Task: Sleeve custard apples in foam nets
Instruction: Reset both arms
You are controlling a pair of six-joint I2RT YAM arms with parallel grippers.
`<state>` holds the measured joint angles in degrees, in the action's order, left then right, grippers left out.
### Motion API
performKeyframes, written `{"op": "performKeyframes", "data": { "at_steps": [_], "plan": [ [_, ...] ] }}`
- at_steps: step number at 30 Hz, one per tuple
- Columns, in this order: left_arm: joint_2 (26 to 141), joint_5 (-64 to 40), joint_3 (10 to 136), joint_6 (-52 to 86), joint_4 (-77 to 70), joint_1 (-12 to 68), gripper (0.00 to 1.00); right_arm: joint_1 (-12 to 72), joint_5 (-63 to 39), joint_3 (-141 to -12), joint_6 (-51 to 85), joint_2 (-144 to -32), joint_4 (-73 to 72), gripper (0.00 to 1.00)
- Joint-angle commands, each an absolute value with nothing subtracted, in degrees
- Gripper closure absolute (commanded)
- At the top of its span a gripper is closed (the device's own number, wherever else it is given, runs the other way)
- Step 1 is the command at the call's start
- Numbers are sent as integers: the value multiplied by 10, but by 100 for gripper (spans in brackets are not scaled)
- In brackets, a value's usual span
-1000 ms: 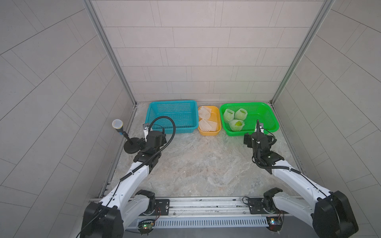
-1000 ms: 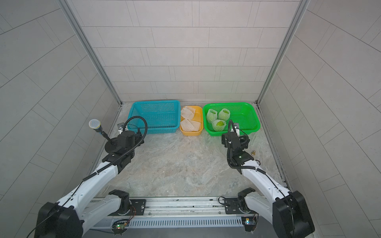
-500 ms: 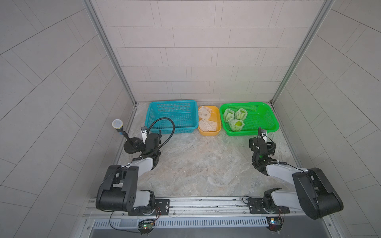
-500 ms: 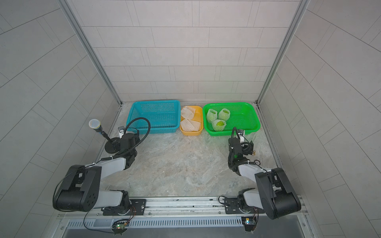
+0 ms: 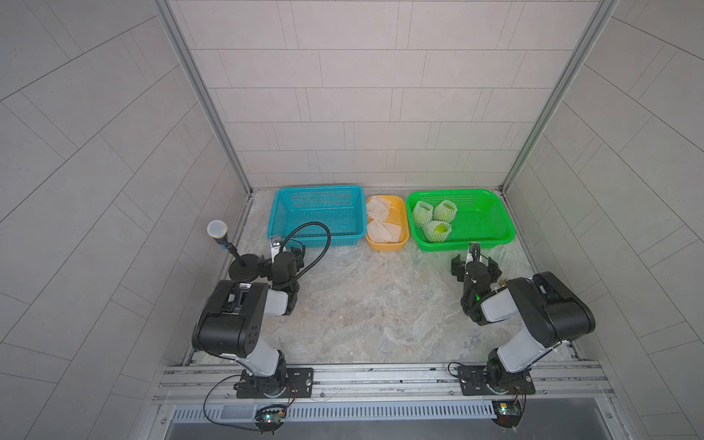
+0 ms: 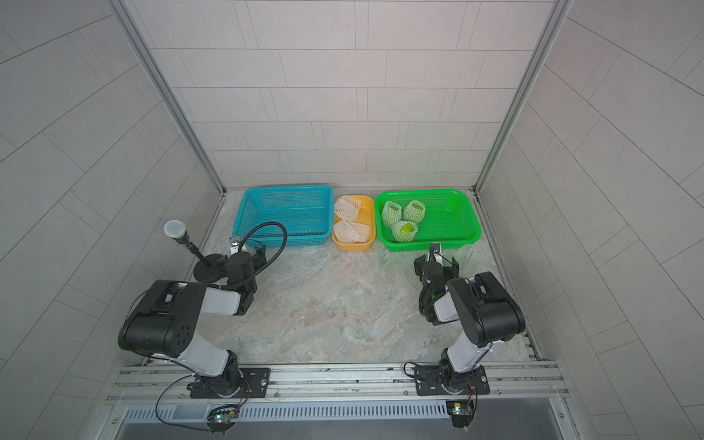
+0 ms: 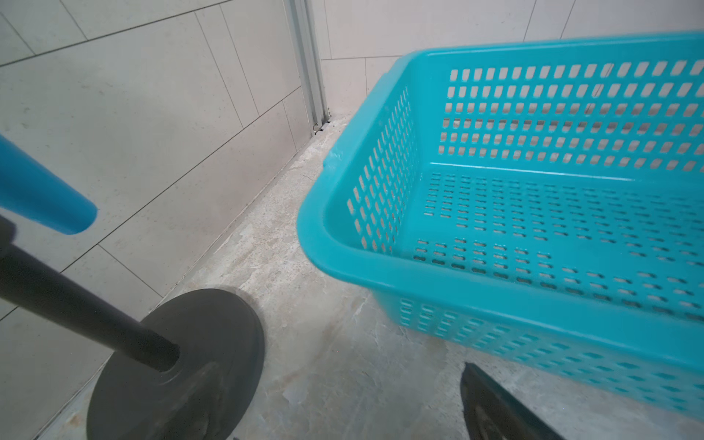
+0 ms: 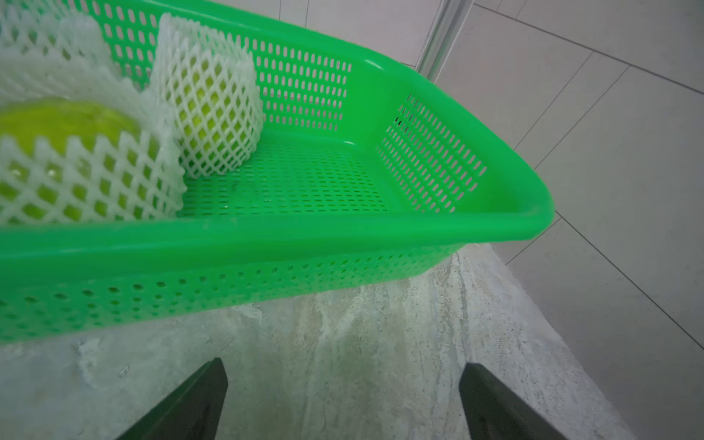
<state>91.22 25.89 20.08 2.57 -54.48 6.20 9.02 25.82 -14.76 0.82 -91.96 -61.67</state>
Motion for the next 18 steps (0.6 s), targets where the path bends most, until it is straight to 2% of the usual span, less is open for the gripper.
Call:
{"op": "performKeyframes", "data": {
  "at_steps": [1,18],
  "plan": [
    [918,285,207,5,-587,76,0,88,282,-190,3,-905,-600,0],
    [920,287,209,5,-584,77,0,81,263,-193,1,-911,-602,0]
  ]
}}
